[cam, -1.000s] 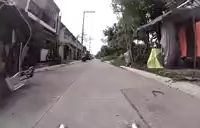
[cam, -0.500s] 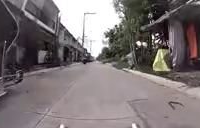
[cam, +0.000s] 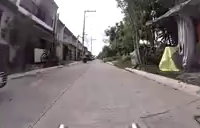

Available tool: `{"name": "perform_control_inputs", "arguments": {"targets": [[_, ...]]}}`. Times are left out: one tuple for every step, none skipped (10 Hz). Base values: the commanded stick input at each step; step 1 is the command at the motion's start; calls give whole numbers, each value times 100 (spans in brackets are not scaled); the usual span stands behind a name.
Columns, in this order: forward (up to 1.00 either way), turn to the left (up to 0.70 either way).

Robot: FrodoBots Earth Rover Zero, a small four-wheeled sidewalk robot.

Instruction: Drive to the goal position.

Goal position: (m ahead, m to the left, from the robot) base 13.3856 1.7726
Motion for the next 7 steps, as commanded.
{"name": "perform_control_inputs", "arguments": {"targets": [[100,1],[100,1],[100,1],[100,1],[100,1],[100,1],[100,1]]}}
